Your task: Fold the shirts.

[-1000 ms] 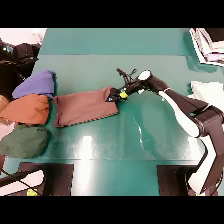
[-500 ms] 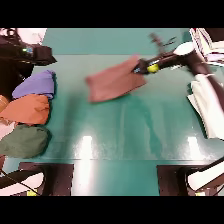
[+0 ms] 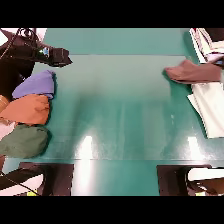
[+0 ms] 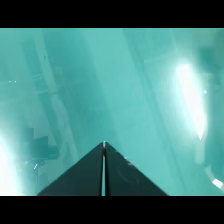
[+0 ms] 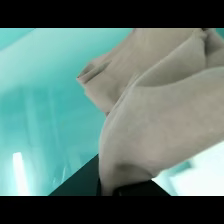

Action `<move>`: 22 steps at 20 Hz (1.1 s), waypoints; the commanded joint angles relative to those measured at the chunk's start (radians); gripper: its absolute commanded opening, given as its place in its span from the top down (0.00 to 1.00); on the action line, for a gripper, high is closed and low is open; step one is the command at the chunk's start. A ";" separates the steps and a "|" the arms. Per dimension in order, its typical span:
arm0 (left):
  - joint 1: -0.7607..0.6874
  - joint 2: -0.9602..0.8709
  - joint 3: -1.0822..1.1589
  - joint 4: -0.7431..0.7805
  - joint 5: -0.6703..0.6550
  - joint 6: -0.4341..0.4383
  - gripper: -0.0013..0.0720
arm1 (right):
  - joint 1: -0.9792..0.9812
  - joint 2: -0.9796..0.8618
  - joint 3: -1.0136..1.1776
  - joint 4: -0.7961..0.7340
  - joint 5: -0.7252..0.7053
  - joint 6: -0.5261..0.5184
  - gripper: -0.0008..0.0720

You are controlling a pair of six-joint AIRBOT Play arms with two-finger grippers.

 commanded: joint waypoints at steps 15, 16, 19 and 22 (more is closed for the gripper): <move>-0.006 0.000 0.000 -0.001 0.014 -0.008 0.94 | -0.179 0.232 -0.005 -0.143 0.134 0.039 0.97; -0.006 0.000 0.000 -0.001 0.014 -0.008 0.94 | -0.179 0.236 -0.005 -0.185 0.175 0.050 0.97; -0.006 0.000 0.000 0.000 0.010 0.008 0.94 | -0.179 0.239 -0.005 -0.320 0.294 0.082 0.97; -0.006 0.000 0.000 0.001 0.010 0.018 0.94 | -0.178 0.239 -0.005 -0.473 0.394 0.139 0.96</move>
